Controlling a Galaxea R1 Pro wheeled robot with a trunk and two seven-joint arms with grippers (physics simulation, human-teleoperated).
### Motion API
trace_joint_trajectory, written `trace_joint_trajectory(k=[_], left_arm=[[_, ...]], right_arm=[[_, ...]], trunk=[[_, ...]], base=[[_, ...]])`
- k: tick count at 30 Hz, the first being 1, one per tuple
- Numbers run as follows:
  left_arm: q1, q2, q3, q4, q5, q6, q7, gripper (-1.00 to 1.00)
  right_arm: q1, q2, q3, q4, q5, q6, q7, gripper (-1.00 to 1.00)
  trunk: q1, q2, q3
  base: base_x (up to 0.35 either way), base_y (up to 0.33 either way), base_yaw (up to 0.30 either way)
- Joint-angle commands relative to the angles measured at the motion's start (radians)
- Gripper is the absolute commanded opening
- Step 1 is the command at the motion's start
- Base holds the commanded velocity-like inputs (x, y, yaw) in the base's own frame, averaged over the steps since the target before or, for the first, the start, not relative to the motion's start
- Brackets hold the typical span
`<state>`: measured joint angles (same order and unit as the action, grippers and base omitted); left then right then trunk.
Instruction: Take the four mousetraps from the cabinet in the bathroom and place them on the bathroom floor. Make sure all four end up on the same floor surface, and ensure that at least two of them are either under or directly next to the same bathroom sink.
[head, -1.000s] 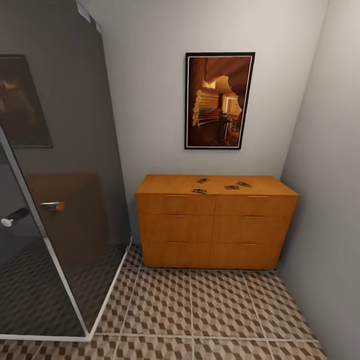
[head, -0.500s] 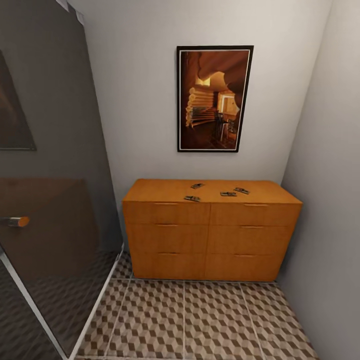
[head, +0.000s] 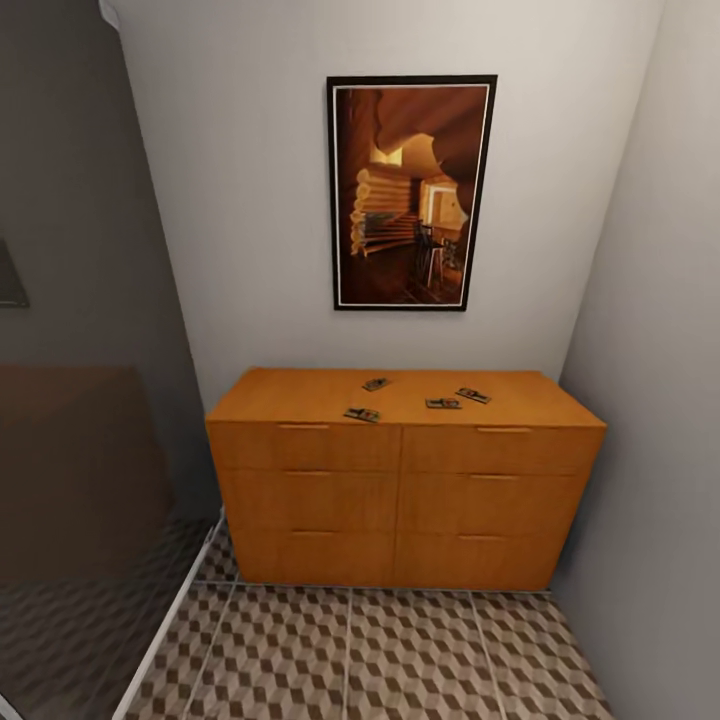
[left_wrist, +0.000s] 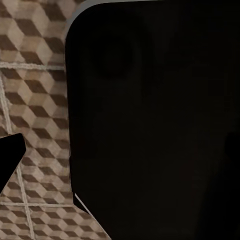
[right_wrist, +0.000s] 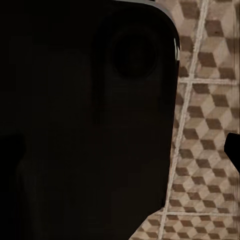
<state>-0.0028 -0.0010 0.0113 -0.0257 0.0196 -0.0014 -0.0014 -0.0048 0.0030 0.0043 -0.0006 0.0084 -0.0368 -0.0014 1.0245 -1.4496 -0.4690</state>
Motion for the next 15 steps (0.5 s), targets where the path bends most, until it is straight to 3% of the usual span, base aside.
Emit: trace_joint_trajectory(k=[1,15], left_arm=[[0.0,0.0,0.001,0.0,0.002,0.0,0.0,1.0],[0.0,0.002,0.001,0.0,0.001,-0.002,0.0,1.0]], right_arm=[[0.0,0.0,0.0,0.001,0.001,-0.003,0.0,1.0],[0.0,0.0,0.0,0.001,0.001,-0.003,0.0,1.0]], trunk=[[0.0,0.0,-0.001],[0.0,0.0,-0.001]], base=[[0.291,-0.218,0.0],[0.268,-0.201,0.0]])
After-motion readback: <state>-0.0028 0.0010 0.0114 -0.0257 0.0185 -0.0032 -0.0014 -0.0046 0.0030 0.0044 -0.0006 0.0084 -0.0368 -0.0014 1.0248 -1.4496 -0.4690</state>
